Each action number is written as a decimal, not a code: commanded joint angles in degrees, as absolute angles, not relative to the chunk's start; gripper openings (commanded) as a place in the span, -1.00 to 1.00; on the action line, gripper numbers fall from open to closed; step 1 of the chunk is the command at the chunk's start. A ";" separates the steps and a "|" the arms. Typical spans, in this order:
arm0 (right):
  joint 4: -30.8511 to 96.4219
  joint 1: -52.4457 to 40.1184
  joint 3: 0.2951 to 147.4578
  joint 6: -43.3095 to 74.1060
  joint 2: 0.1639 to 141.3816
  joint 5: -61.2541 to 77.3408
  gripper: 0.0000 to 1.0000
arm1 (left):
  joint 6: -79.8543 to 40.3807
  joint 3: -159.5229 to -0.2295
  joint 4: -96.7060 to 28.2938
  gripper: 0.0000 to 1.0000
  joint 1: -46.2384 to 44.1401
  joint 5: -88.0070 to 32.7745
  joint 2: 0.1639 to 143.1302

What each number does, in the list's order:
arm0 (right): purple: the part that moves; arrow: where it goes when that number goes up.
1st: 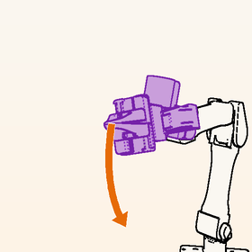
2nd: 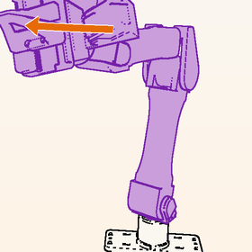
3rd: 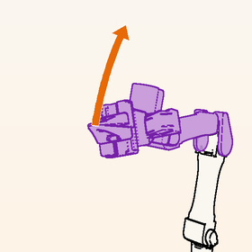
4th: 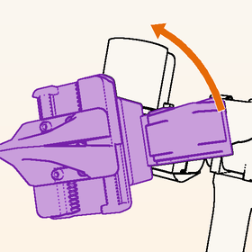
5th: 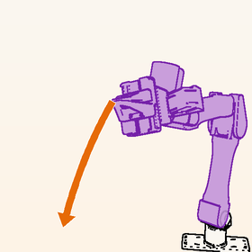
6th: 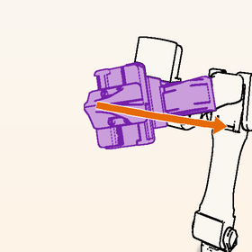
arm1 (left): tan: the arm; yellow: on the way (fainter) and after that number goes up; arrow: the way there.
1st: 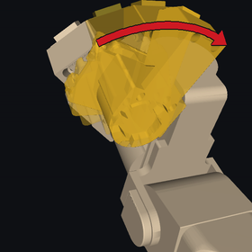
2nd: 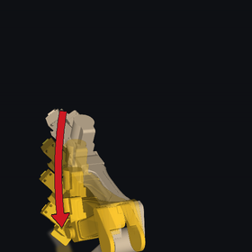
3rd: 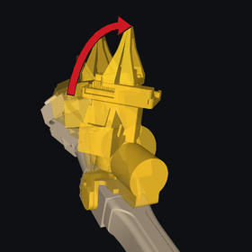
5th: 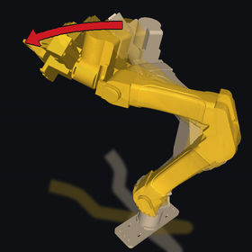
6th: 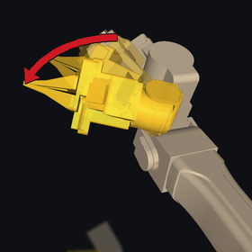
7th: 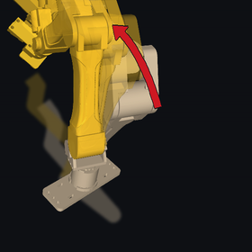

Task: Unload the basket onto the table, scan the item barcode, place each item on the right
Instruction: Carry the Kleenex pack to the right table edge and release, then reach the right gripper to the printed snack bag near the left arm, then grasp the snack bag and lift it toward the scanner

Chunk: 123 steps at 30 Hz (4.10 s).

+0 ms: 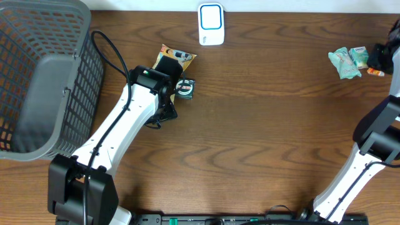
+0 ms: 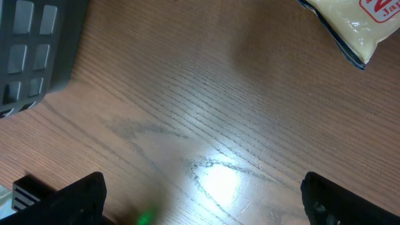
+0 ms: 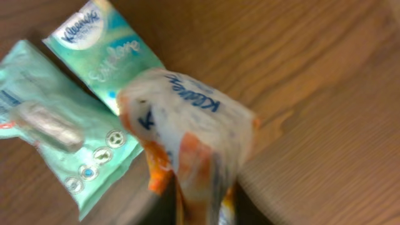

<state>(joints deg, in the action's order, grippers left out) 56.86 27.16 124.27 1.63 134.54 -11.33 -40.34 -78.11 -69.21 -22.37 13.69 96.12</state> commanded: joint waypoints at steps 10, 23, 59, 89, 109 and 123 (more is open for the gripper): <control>54.06 26.41 122.23 4.01 132.60 10.55 0.27 | -40.82 -77.78 -69.60 0.95 -22.20 14.63 95.81; 49.78 12.97 122.23 7.05 130.85 45.43 0.99 | -40.84 -77.78 -69.58 0.96 -22.20 14.63 95.81; 34.44 -31.22 122.13 39.81 140.51 13.65 0.74 | -40.84 -77.78 -69.60 0.95 -22.20 14.63 95.81; 31.16 -31.66 122.58 39.66 145.25 15.88 -0.98 | -40.84 -77.78 -69.60 0.96 -22.20 14.63 95.81; 49.98 -19.62 122.61 24.03 120.53 26.92 -0.98 | -40.84 -77.78 -69.60 0.96 -22.20 14.63 95.81; 50.17 -22.37 122.54 24.56 125.36 25.85 0.64 | -40.82 -77.78 -69.60 0.95 -22.20 14.63 95.81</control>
<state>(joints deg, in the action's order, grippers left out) 50.85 -20.32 122.52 23.64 122.43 26.11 -40.34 -78.11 -69.21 -22.37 13.69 96.12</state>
